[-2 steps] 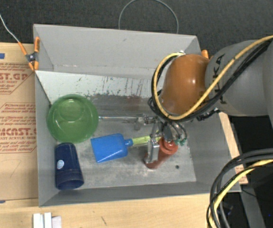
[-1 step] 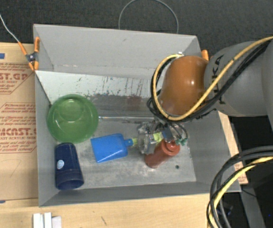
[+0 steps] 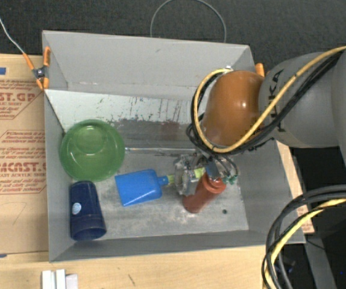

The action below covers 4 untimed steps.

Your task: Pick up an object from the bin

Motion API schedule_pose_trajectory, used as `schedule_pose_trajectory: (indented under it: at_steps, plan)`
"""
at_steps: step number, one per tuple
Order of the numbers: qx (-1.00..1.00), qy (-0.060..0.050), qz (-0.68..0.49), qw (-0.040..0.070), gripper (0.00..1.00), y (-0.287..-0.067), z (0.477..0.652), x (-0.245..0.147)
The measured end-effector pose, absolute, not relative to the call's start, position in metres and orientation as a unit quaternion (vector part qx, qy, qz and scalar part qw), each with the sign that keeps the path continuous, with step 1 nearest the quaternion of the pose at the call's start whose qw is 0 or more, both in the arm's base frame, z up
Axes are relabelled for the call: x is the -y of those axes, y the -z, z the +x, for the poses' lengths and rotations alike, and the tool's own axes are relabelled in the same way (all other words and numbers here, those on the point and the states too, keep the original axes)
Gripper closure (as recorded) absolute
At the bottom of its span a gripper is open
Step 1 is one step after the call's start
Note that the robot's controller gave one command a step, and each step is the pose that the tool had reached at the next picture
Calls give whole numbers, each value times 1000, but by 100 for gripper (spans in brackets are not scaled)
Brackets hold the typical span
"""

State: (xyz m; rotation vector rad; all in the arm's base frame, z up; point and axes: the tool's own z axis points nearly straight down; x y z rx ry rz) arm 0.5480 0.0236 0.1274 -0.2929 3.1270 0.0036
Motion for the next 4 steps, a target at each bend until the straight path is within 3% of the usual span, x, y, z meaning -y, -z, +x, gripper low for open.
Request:
schedule_pose_trajectory:
  at_steps: [1, 2, 3, 4]
  plan:
    - [-996, -1, -91, 4, 100, -187, 549, -26]
    - [-985, -1, -172, 3, 100, -119, 569, -42]
    - [-991, -2, -137, 1, 100, -181, 554, -31]
    - [-1000, -2, -21, 6, 100, -130, 551, -55]
